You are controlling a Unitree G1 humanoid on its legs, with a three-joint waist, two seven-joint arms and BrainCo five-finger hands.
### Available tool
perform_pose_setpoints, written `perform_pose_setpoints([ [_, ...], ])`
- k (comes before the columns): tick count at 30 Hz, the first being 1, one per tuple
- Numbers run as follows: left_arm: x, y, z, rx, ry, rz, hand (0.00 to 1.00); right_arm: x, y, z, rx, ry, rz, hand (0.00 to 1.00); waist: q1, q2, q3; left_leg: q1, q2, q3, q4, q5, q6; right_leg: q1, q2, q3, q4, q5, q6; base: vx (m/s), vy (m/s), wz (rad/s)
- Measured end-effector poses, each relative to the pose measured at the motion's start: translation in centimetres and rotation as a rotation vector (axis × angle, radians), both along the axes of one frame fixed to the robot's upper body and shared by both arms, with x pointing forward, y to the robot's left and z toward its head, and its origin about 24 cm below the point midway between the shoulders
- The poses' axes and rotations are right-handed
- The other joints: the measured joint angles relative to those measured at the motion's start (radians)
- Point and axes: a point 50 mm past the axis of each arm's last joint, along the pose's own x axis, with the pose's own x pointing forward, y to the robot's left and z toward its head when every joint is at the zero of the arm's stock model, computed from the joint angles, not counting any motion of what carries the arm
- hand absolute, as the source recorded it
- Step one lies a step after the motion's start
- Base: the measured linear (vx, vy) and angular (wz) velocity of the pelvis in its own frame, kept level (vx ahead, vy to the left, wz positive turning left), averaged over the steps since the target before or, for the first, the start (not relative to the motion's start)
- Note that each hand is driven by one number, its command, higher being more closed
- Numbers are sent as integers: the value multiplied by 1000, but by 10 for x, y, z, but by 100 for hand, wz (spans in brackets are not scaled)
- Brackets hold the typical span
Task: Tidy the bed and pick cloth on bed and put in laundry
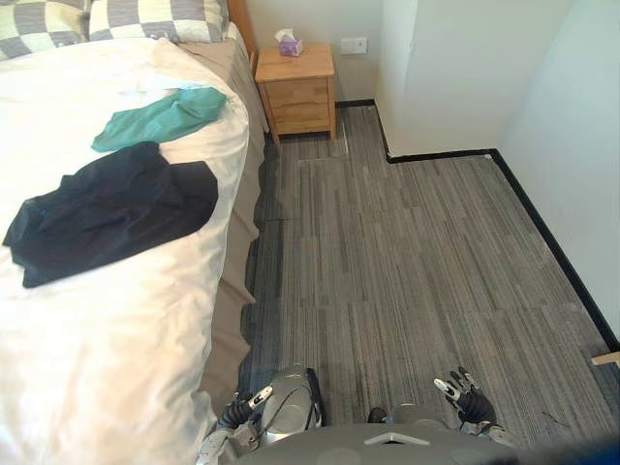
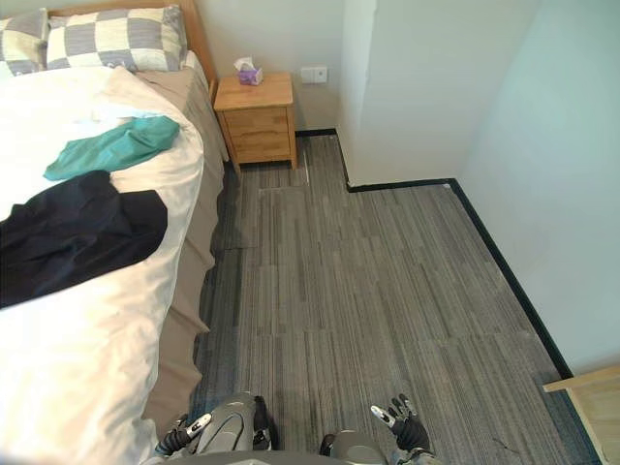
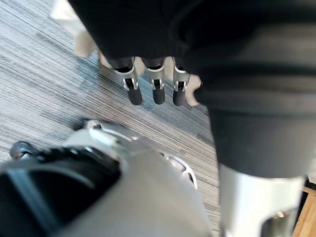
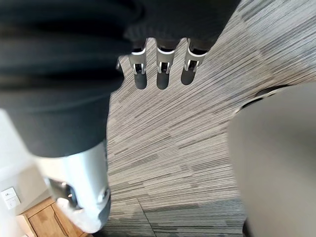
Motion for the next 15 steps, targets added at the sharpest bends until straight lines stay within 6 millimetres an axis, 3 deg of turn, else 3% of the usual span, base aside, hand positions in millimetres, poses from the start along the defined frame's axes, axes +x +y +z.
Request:
perform_pose_setpoints([
  [3, 0, -2, 0, -14, -10, 12, 0, 1, 6, -1, 4, 0, 20, 0, 16, -7, -6, 5, -21, -3, -122, 102, 17, 34, -20, 43, -8, -42, 34, 433, 147, -50],
  [4, 1, 0, 0, -14, -15, 10, 0, 2, 11, -1, 5, 5, 47, 0, 19, -20, -17, 19, -37, 14, -107, 131, 66, 56, -43, 66, -13, -71, 46, 538, 224, -47],
  [5, -5, 5, 0, -2, -1, 11, 0, 2, 16, -2, 10, 10, 60, 0, 21, -34, -51, 23, -53, 50, -76, 82, 107, 62, -78, 81, -21, -89, 61, 577, 241, -47],
  [7, -5, 9, 1, 13, 7, -10, 0, 1, 25, -4, 33, 17, 50, 0, 22, -53, -73, 46, -77, 80, -60, 7, 117, 44, -116, 86, 66, -75, 97, 623, 216, -41],
  [9, -5, 14, 0, 37, 31, -80, 0, -2, 25, -5, 42, 23, 10, 0, 11, -64, -81, 109, -111, 78, -76, -34, 129, -20, -155, 80, 301, -40, 143, 569, 189, 0],
  [10, 0, 17, 1, 54, 35, -136, 0, -8, 23, -7, 44, 43, -12, 0, 1, -74, -83, 166, -143, 75, -109, -57, 130, -95, -191, 79, 505, 20, 151, 536, 114, 30],
  [11, -1, 20, 1, 65, 50, -175, 0, -12, 21, -9, 47, 60, -21, 0, -10, -83, -85, 236, -169, 65, -151, -60, 129, -146, -228, 58, 670, 40, 145, 533, 81, 31],
  [13, 4, 20, 2, 73, 44, -214, 0, -9, 18, -8, 33, 56, -21, 0, -30, -80, -84, 325, -176, 47, -210, -40, 130, -200, -245, 19, 772, 38, 143, 467, 25, 36],
  [15, 16, 15, 3, 71, 21, -251, 0, -4, 18, -7, 32, 38, -20, 0, -38, -69, -81, 420, -169, 25, -291, -18, 115, -256, -228, -4, 751, 27, 134, 432, -15, 30],
])
